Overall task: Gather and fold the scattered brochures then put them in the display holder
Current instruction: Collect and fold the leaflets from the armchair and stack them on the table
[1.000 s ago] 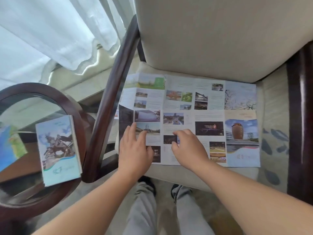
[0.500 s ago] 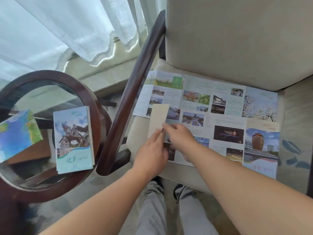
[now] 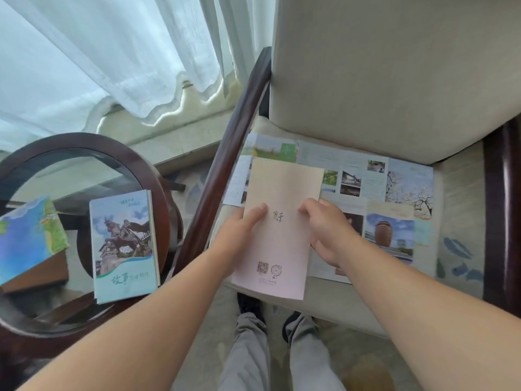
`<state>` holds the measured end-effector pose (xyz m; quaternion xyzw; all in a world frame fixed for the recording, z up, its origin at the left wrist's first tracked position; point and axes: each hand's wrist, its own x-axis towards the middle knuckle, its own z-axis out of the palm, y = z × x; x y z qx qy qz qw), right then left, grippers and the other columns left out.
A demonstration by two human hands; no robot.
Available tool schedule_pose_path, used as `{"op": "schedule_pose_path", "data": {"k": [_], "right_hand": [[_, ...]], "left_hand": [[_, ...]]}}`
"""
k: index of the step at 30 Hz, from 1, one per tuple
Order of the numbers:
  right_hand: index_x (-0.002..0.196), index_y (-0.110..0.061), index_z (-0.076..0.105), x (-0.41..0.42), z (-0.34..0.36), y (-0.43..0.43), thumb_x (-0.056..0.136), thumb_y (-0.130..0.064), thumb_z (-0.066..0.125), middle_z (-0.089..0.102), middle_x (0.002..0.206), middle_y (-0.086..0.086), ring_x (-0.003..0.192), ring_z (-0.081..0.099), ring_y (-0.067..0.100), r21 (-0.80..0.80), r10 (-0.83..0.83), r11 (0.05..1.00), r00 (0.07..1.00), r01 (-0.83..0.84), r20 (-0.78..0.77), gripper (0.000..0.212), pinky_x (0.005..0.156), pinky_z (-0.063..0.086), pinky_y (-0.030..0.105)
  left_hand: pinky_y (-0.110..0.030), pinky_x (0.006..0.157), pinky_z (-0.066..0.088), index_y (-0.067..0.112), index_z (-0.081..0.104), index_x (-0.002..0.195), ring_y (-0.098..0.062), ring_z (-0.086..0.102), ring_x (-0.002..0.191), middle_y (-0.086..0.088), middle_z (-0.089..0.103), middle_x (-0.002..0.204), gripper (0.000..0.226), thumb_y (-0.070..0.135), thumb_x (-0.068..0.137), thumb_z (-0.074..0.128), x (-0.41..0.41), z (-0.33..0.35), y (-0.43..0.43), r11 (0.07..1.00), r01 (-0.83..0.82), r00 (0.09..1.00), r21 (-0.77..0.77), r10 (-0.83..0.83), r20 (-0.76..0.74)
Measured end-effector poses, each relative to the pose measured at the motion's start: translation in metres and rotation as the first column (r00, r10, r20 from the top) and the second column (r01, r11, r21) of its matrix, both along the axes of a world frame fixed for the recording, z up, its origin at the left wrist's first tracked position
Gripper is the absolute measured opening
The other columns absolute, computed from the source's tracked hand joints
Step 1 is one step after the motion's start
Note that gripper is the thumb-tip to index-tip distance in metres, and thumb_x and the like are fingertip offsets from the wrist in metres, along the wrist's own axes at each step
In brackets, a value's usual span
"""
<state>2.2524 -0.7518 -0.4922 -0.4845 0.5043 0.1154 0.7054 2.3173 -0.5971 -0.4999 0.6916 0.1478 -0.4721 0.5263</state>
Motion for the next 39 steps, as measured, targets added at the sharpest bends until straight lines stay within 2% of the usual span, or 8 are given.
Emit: {"op": "schedule_pose_path", "data": {"k": [7, 11, 17, 20, 23, 29, 33, 39], "right_hand": [[0.106, -0.021, 0.059, -0.013, 0.059, -0.011, 0.087, -0.015, 0.058, 0.072, 0.103, 0.003, 0.089, 0.068, 0.022, -0.108, 0.001, 0.994, 0.997, 0.008, 0.081, 0.020, 0.067, 0.050, 0.031], [0.119, -0.017, 0.060, -0.028, 0.098, -0.012, 0.089, -0.011, 0.061, 0.074, 0.109, 0.006, 0.097, 0.070, 0.026, 0.036, -0.053, 0.998, 0.985, 0.048, 0.166, 0.031, 0.076, 0.054, 0.035], [0.100, -0.016, 0.063, -0.037, 0.146, 0.000, 0.092, 0.006, 0.045, 0.074, 0.098, 0.006, 0.085, 0.070, 0.023, -0.122, -0.108, 0.983, 0.966, 0.139, 0.234, 0.029, 0.088, 0.052, 0.046], [0.108, -0.016, 0.063, -0.040, 0.166, 0.004, 0.094, 0.003, 0.047, 0.076, 0.101, 0.005, 0.088, 0.072, 0.022, -0.112, -0.082, 0.986, 0.947, 0.122, 0.312, 0.029, 0.085, 0.054, 0.046], [0.110, -0.015, 0.062, -0.041, 0.185, 0.007, 0.095, 0.001, 0.046, 0.076, 0.102, 0.006, 0.091, 0.072, 0.025, -0.109, -0.062, 0.988, 0.929, 0.109, 0.364, 0.027, 0.088, 0.051, 0.051], [0.112, -0.012, 0.059, -0.049, 0.210, 0.012, 0.093, 0.000, 0.052, 0.073, 0.106, 0.010, 0.089, 0.071, 0.024, -0.165, -0.024, 0.982, 0.927, 0.092, 0.374, 0.024, 0.071, 0.057, 0.039], [0.125, -0.018, 0.050, -0.053, 0.220, 0.014, 0.090, -0.009, 0.061, 0.069, 0.113, 0.005, 0.096, 0.070, 0.023, -0.137, -0.024, 0.987, 0.922, 0.083, 0.388, 0.038, 0.074, 0.056, 0.037], [0.112, -0.011, 0.060, -0.046, 0.228, 0.036, 0.092, -0.005, 0.058, 0.073, 0.107, 0.009, 0.088, 0.071, 0.024, -0.106, 0.085, 0.993, 0.916, -0.047, 0.393, 0.021, 0.069, 0.055, 0.035]], "left_hand": [[-0.042, 0.082, 0.058, 0.010, 0.068, 0.107, -0.028, 0.071, 0.091, -0.014, 0.074, 0.106, 0.021, 0.002, 0.094, 0.054, 0.009, 0.054, -0.010, 0.974, -0.006, 1.000, -0.228, 0.009, 0.013], [-0.034, 0.076, 0.059, 0.012, 0.065, 0.111, -0.025, 0.072, 0.093, -0.011, 0.074, 0.108, 0.023, 0.004, 0.095, 0.052, 0.014, 0.091, -0.013, 0.928, 0.094, 0.994, -0.362, -0.107, -0.014], [-0.040, 0.086, 0.056, 0.022, 0.059, 0.112, -0.021, 0.070, 0.096, -0.005, 0.070, 0.110, 0.024, 0.017, 0.089, 0.065, 0.015, 0.137, -0.016, 0.964, 0.188, 0.946, -0.189, -0.126, 0.297], [-0.047, 0.096, 0.051, 0.021, 0.052, 0.128, -0.025, 0.068, 0.105, -0.007, 0.067, 0.119, 0.049, 0.027, 0.083, 0.071, 0.014, 0.159, -0.010, 0.940, 0.172, 0.974, -0.294, -0.118, 0.193], [-0.048, 0.096, 0.051, 0.013, 0.057, 0.127, -0.032, 0.067, 0.107, -0.012, 0.070, 0.118, 0.036, 0.014, 0.092, 0.063, 0.009, 0.179, -0.004, 0.898, 0.240, 0.966, -0.368, -0.185, 0.179], [-0.041, 0.077, 0.055, 0.010, 0.063, 0.100, -0.026, 0.070, 0.081, -0.014, 0.074, 0.100, 0.012, 0.003, 0.095, 0.055, -0.007, 0.207, 0.004, 0.924, 0.057, 0.984, -0.378, 0.011, 0.176], [-0.049, 0.093, 0.048, 0.010, 0.061, 0.115, -0.029, 0.068, 0.093, -0.014, 0.072, 0.111, 0.022, 0.004, 0.097, 0.050, -0.020, 0.220, 0.012, 0.910, 0.069, 0.980, -0.408, 0.015, 0.200], [-0.036, 0.067, 0.060, 0.009, 0.061, 0.112, -0.023, 0.072, 0.079, -0.014, 0.073, 0.102, 0.020, 0.001, 0.097, 0.049, -0.033, 0.230, 0.040, 0.896, -0.080, 0.963, -0.437, 0.183, 0.198]]}}
